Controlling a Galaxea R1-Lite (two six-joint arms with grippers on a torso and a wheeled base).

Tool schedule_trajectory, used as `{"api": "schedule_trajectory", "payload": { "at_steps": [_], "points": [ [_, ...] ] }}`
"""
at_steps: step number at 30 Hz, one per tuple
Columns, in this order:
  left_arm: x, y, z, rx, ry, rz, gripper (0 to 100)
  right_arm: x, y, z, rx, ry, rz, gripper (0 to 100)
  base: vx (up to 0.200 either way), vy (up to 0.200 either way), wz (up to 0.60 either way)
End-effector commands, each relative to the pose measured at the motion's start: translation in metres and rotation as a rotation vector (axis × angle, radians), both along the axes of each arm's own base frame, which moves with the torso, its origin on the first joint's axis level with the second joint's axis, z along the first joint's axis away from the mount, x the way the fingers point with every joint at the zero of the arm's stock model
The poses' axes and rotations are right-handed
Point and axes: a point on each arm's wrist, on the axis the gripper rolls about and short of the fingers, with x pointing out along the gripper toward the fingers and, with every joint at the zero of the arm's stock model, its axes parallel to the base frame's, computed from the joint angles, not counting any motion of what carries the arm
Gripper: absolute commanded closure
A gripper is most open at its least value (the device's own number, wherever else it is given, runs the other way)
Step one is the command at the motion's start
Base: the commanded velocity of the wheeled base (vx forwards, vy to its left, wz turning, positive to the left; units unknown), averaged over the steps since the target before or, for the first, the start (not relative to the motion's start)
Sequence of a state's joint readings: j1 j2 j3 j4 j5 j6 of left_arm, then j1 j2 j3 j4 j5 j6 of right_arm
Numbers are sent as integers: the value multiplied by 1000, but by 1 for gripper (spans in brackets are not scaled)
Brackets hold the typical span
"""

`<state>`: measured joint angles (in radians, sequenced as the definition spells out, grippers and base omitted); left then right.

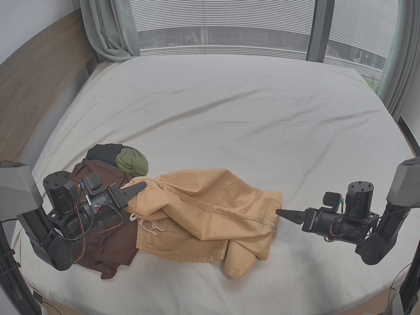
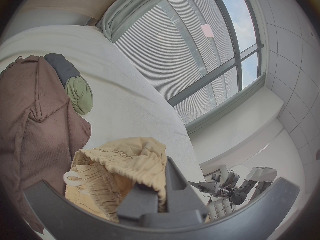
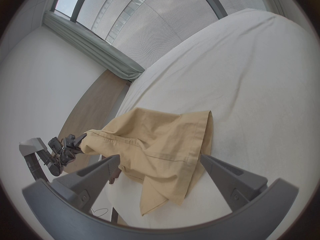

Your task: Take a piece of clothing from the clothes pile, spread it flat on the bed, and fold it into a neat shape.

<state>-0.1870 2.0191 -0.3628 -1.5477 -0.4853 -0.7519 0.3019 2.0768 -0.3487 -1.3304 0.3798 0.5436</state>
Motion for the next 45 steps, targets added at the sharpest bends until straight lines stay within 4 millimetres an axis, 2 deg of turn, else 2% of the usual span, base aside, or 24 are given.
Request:
{"api": "schedule_trajectory", "payload": {
  "at_steps": [1, 5, 14, 23, 40, 45],
  "points": [
    [2, 5, 2, -3, -11, 16, 100, 8, 3, -35, 18, 86, -17, 0, 0, 0, 0],
    [3, 5, 3, -4, -14, 17, 100, 9, 9, -41, 61, 96, -22, 0, 0, 0, 0],
    [3, 5, 3, -3, -17, 17, 100, 15, 12, -60, 45, 136, -34, 0, 0, 0, 0],
    [5, 8, 4, -4, -23, 28, 100, 23, 24, -75, 49, 151, -19, 0, 0, 0, 0],
    [5, 8, 5, -5, -27, 28, 100, 39, 39, -84, 104, 156, -28, 0, 0, 0, 0],
    [5, 8, 5, -5, -23, 30, 100, 44, 42, -81, 166, 132, -36, 0, 0, 0, 0]
  ]
}}
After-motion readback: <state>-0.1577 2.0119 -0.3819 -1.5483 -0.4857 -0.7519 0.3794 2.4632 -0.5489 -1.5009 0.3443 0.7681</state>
